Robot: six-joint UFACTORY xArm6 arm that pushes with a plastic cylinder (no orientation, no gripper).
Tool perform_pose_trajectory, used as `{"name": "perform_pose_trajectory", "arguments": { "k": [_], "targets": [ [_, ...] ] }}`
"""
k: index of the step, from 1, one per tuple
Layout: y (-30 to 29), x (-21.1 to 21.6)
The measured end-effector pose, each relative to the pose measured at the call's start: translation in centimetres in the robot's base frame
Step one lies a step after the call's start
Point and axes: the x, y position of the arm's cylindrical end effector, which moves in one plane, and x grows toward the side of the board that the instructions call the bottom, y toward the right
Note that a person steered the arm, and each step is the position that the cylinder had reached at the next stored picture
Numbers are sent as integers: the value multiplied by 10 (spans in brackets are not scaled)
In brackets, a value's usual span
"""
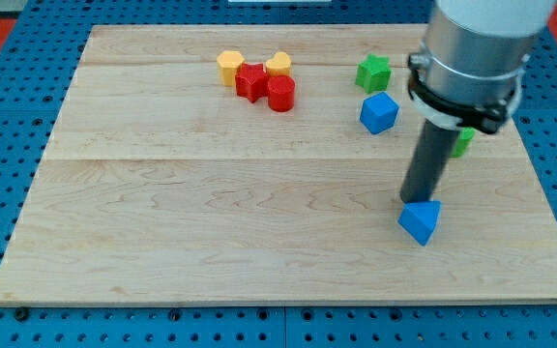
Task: Move the blue triangle towards the left side
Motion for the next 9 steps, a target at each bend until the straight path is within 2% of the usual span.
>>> {"name": "perform_pose_trajectory", "arguments": {
  "k": [1, 2, 3, 4, 5, 7, 8, 9],
  "targets": [
    [30, 1],
    [53, 45],
    [-40, 42],
    [-45, 30],
    [-3, 10],
    [-156, -2],
    [-148, -30],
    [-228, -16]
  ]
}}
